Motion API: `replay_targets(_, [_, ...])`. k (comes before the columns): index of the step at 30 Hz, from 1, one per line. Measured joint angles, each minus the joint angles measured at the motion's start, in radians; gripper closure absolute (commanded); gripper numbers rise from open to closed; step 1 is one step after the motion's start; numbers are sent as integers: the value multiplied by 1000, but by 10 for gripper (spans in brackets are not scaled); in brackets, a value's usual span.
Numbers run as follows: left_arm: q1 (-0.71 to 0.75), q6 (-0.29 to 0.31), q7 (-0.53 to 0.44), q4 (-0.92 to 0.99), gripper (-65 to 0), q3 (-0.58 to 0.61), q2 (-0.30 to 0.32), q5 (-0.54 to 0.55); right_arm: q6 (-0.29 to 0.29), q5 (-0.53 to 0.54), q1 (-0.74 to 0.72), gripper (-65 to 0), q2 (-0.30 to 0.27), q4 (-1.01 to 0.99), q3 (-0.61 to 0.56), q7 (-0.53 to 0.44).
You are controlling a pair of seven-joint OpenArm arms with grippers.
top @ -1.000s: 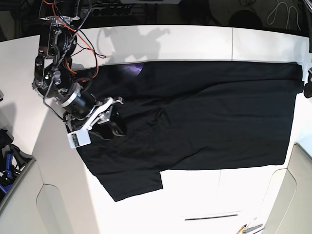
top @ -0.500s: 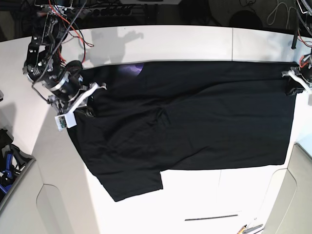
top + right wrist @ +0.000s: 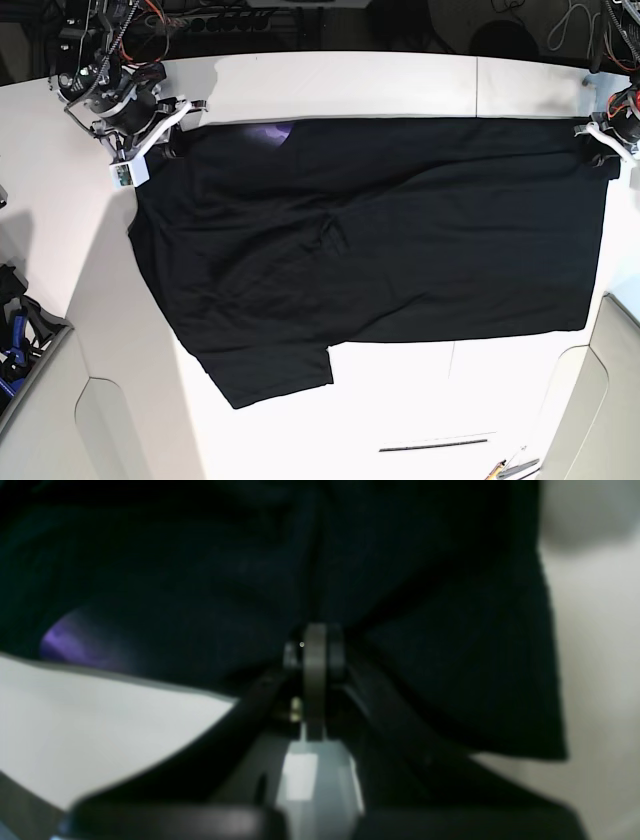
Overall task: Fold the T-shirt properly
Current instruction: 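Pull the shirt edge toward the arms with both grippers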
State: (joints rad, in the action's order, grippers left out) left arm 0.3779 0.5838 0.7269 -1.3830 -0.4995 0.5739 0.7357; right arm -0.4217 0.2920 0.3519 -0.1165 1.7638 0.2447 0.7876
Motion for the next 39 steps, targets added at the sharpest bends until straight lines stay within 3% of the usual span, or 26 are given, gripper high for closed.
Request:
replay_targets(11, [58, 7, -3, -9, 0, -5, 6, 19, -1, 23, 151, 0, 0, 92, 15, 56])
replay_targets(16, [65, 8, 50, -10, 0, -6, 8, 69, 0, 8, 219, 0, 1, 174, 72, 98])
replay_targets(18, [65, 37, 73, -10, 0, -6, 8, 93, 0, -2, 233, 0, 1, 200, 106, 114])
replay_targets(33, [93, 50, 141, -11, 0, -11, 8, 185, 0, 74, 200, 0, 1, 234, 154, 93])
replay_targets(39, [99, 76, 187, -9, 0, -91, -12, 202, -1, 90, 116, 0, 1, 235, 154, 93])
